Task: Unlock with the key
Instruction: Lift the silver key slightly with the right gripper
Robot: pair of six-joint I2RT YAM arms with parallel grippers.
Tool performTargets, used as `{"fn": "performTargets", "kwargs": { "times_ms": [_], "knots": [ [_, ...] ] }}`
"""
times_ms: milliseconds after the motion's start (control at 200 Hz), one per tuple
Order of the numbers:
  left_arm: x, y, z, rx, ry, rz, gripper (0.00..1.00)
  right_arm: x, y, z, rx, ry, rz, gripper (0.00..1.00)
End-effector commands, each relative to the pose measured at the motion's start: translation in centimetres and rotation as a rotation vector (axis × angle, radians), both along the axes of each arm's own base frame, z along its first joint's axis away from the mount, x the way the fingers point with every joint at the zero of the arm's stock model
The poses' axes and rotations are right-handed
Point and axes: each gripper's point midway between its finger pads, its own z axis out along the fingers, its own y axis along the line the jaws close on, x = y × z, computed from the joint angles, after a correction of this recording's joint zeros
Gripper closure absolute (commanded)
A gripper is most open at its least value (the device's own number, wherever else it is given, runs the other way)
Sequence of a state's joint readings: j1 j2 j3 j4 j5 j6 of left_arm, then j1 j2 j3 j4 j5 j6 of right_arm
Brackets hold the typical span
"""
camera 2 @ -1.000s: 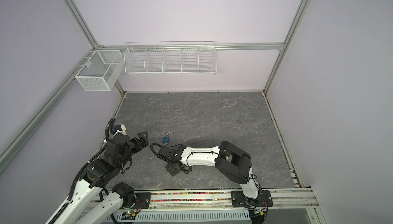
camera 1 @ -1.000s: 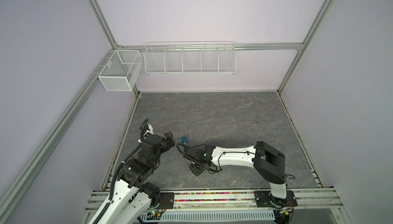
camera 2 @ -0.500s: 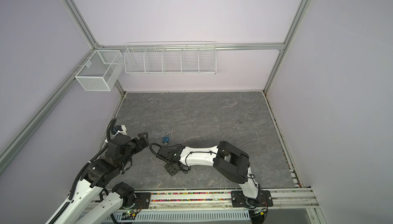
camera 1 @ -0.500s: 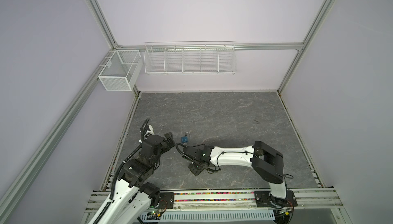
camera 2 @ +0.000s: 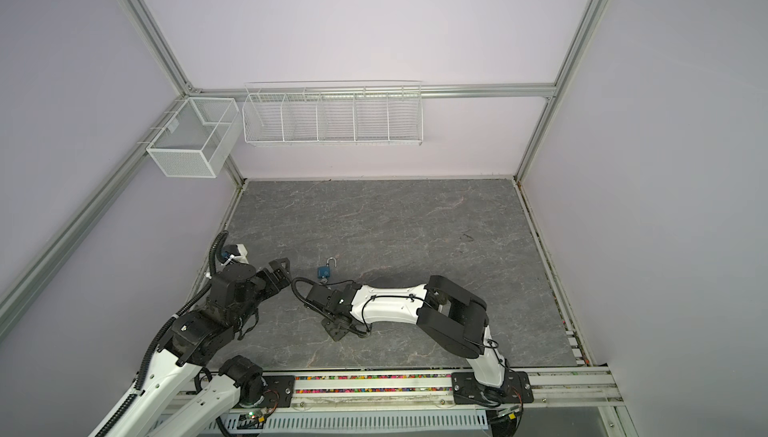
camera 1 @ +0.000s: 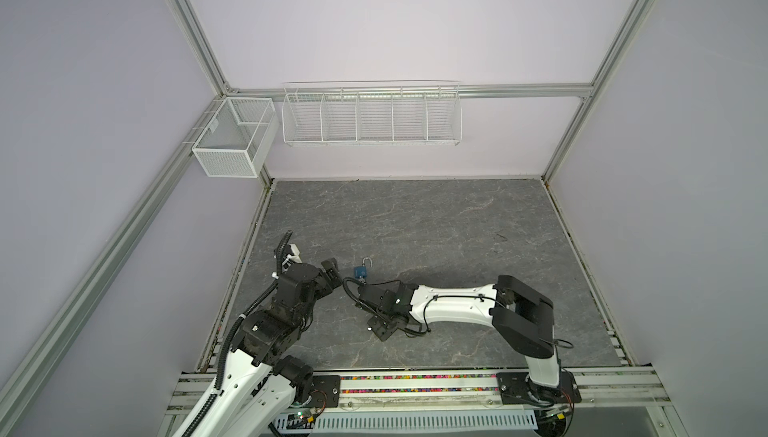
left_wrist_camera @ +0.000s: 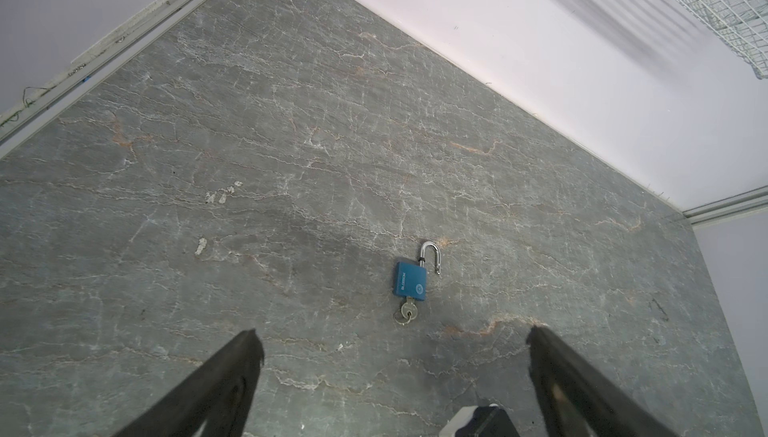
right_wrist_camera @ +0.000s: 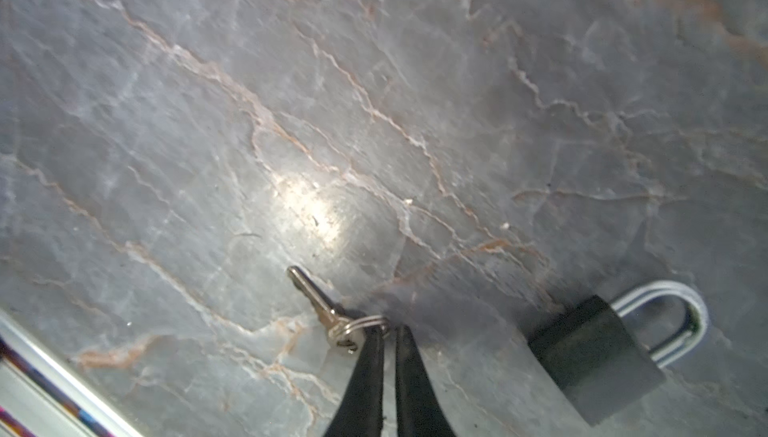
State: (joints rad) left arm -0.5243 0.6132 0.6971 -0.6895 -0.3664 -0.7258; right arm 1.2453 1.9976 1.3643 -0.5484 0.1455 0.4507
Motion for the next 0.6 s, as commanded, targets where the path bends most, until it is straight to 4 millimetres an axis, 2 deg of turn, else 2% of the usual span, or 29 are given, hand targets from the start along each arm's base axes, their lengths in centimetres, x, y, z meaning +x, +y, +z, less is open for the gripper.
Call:
{"fn": "performTargets", "kwargs": {
  "times_ms": [0, 195, 325, 425, 595],
  "knots": [
    [-0.1, 0.2, -0.3, -0.009, 0.005, 0.018, 0.01, 0.1, -0.1, 1.3, 0.010, -0.036, 0.027, 0.87],
    [0.1, 0.1, -0.2, -0.015, 0.002, 0.017, 0.01, -0.4, -0.5, 0.7, -0.015, -0.035, 0.070, 0.87],
    [0.0, 0.2, -0.2, -0.013, 0.006, 0.022, 0.01, -1.1, -0.5, 1.4, 0.024, -0.052, 0.094, 0.86],
    [0.0, 0.3, -0.2, -0.013, 0.005, 0.026, 0.01, -1.5, -0.4, 1.7, 0.045, -0.060, 0.118, 0.80],
    [-0.2, 0.3, -0.1, -0.035, 0.004, 0.031, 0.01, -0.8, 0.3, 2.2, 0.072, -0.087, 0.154, 0.70]
  ]
}}
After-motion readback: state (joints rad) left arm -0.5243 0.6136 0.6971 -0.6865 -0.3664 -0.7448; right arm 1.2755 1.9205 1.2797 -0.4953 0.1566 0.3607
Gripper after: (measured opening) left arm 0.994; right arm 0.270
